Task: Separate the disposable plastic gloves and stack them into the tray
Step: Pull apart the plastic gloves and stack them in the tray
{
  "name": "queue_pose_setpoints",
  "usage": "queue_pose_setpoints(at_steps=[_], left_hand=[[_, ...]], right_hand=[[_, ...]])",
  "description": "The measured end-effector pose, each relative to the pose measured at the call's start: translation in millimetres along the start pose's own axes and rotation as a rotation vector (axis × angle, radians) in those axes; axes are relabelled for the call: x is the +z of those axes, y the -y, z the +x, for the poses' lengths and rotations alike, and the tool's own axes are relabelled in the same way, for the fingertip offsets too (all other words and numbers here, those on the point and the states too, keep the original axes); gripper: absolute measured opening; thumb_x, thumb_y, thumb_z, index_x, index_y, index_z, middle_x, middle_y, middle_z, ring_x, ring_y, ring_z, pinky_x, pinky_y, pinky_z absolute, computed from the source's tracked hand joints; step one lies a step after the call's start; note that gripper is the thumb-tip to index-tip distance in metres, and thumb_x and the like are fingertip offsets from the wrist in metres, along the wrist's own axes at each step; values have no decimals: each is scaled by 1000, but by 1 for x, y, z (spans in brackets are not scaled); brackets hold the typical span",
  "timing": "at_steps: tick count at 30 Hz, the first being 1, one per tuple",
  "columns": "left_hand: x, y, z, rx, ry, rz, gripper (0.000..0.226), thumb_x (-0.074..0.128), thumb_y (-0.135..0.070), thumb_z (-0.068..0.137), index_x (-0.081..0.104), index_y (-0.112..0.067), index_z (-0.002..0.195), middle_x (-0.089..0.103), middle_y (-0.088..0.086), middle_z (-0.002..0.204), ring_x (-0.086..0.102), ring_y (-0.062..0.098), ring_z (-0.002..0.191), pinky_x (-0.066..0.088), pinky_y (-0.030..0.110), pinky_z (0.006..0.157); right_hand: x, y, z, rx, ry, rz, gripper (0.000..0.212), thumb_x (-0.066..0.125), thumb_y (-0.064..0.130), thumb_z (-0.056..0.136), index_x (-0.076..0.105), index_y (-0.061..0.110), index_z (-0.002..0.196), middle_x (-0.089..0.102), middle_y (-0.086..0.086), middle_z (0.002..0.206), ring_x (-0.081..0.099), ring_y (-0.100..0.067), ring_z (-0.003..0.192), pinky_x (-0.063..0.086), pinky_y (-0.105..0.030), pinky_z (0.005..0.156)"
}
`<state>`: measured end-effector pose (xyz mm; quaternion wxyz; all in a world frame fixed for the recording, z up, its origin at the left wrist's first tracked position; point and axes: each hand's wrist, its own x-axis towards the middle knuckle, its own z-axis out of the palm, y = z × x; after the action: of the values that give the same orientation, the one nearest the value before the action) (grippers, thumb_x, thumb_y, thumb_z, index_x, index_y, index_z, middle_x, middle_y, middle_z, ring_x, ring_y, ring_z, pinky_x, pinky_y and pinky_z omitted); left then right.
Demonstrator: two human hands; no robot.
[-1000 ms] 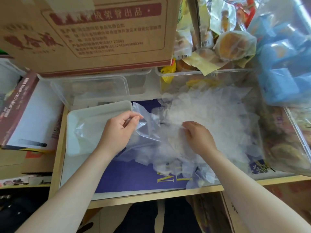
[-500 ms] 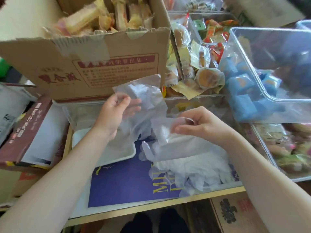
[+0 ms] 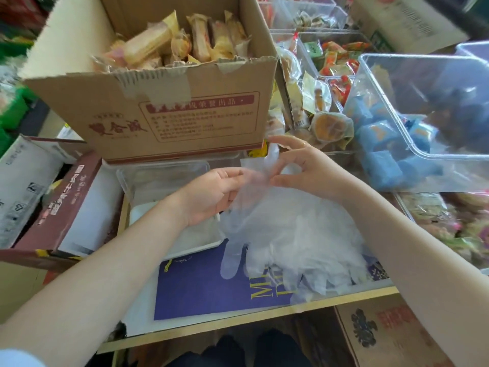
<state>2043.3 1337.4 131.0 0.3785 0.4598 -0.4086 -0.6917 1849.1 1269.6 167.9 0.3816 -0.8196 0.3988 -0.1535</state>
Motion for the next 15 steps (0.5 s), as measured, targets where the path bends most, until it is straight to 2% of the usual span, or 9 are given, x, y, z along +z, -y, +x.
queue_pose_setpoints(at_steps=[2, 4, 5, 7, 9, 10, 11, 13, 15], left_hand=[[0, 0, -2, -11, 20, 29, 24, 49, -19, 92, 69, -17, 105, 72, 1, 94, 65, 12, 80, 46, 25, 71], [1, -1, -4, -6, 50, 40, 31, 55, -24, 89, 66, -15, 116, 68, 10, 112, 60, 19, 94, 45, 29, 75], [2, 0, -4, 3, 56, 45, 35, 58, -28, 86, 65, -16, 119, 65, 12, 116, 57, 22, 96, 43, 30, 75], [4, 0, -6, 19, 43, 36, 32, 58, -32, 86, 68, -17, 113, 68, 8, 110, 59, 19, 92, 46, 28, 74], [1, 3, -6, 25, 44, 48, 37, 49, -44, 92, 70, -18, 110, 67, 6, 111, 52, 28, 97, 41, 39, 89], [-1, 5, -8, 18, 58, 61, 48, 40, -53, 91, 69, -20, 110, 66, 8, 116, 47, 31, 104, 34, 48, 98], [-2, 7, -10, 5, 61, 84, 56, 34, -60, 88, 69, -22, 110, 66, 9, 117, 47, 32, 106, 31, 49, 100], [-3, 9, -17, 5, 6, 215, 56, 37, -66, 83, 67, -24, 106, 68, 12, 111, 55, 25, 97, 40, 34, 87], [-2, 14, -21, 62, -58, 370, 30, 56, -47, 86, 64, -22, 98, 72, 5, 99, 59, 12, 83, 43, 26, 75]], right_hand=[[0, 0, 0, -38, 65, -43, 17, 76, 17, 75, 65, 28, 71, 35, 7, 148, 20, -9, 141, 18, -29, 111], [0, 2, 1, -41, 110, -17, 19, 77, 20, 75, 63, 32, 69, 46, 9, 140, 24, -8, 139, 16, -33, 112], [1, 2, 0, -32, 109, 1, 18, 77, 23, 74, 63, 33, 68, 55, 10, 126, 36, -8, 131, 22, -34, 109], [2, 6, -3, -13, 91, 65, 9, 74, 22, 75, 66, 22, 71, 62, 10, 90, 55, -5, 95, 38, -27, 90], [2, 5, -6, 19, 45, 121, 10, 71, 12, 79, 64, 10, 74, 58, 9, 73, 52, -3, 73, 39, -20, 74], [4, 4, -7, 38, 5, 134, 12, 70, 10, 80, 61, 9, 72, 57, 8, 70, 50, -3, 69, 38, -18, 70], [5, 2, -7, 56, -36, 148, 13, 69, 8, 80, 59, 7, 71, 55, 6, 69, 48, -4, 67, 37, -19, 68], [7, -4, -6, 106, -100, 194, 15, 69, 5, 79, 56, 5, 70, 54, 1, 68, 47, -8, 67, 38, -24, 69], [10, -9, -7, 146, -127, 213, 15, 69, 5, 78, 56, 4, 70, 54, -2, 70, 48, -11, 70, 39, -28, 70]])
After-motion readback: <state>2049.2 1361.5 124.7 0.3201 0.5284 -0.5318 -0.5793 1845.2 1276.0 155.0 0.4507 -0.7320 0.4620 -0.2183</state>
